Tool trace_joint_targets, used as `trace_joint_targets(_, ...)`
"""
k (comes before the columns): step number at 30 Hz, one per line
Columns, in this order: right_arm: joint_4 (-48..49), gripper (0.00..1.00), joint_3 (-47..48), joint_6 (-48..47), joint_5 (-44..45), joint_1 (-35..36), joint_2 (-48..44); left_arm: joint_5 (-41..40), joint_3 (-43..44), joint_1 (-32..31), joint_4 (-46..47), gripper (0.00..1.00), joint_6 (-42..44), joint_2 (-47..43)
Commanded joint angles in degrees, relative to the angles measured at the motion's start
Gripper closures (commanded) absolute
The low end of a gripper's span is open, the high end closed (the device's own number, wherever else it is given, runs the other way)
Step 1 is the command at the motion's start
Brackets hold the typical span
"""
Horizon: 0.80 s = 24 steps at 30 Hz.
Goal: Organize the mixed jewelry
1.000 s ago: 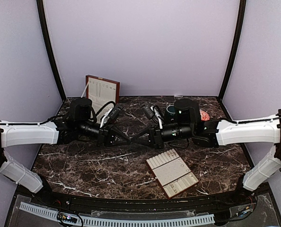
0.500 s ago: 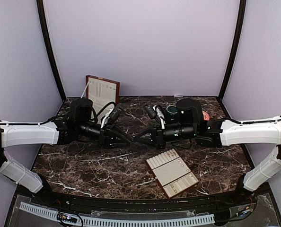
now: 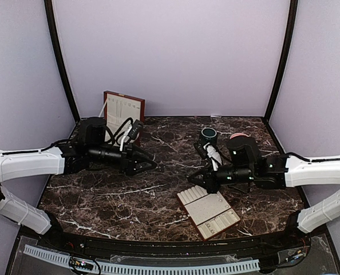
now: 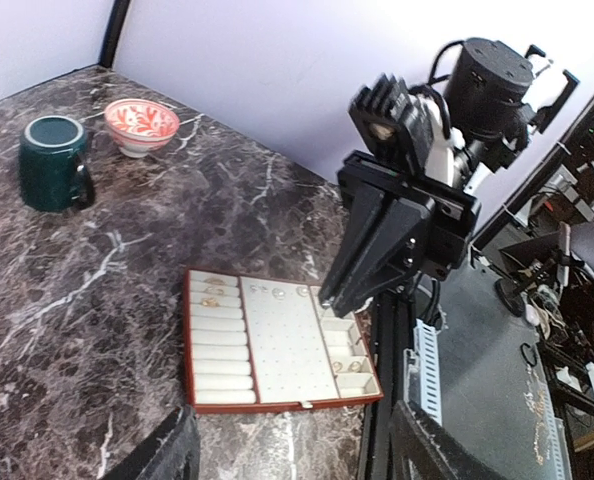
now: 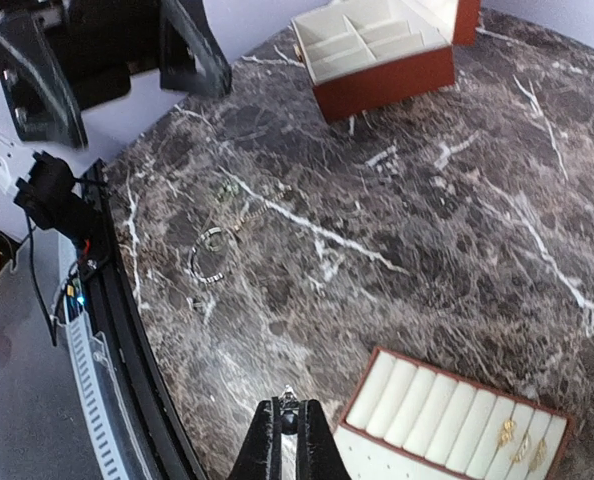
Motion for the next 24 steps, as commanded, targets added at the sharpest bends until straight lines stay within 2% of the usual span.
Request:
trace_joint_targets(1, -3.6, 1.00, -3.0, 1.4, 3.9, 0.3, -3.3, -4.8, 1.9, 3.5, -2.9, 0.32, 0.4, -1.9)
trace_joint_targets(5, -6.7, 1.00, -5.9, 1.4, 8.3, 0.3, -5.0, -4.7, 3.0, 7.7, -3.2, 0.32, -0.9, -2.1)
trace_joint_targets(11, -7.8, 1.00, -10.2, 2.3, 13.7, -0.1, -5.9, -6.8, 3.9, 9.5, -5.4, 0.32, 1.0, -2.3)
trace_joint_targets(24, -3.3, 1.00, -13.5, 3.3, 14.2, -4.2, -1.1, -7.1, 3.0, 10.0, -6.2, 0.32, 1.2, -2.8)
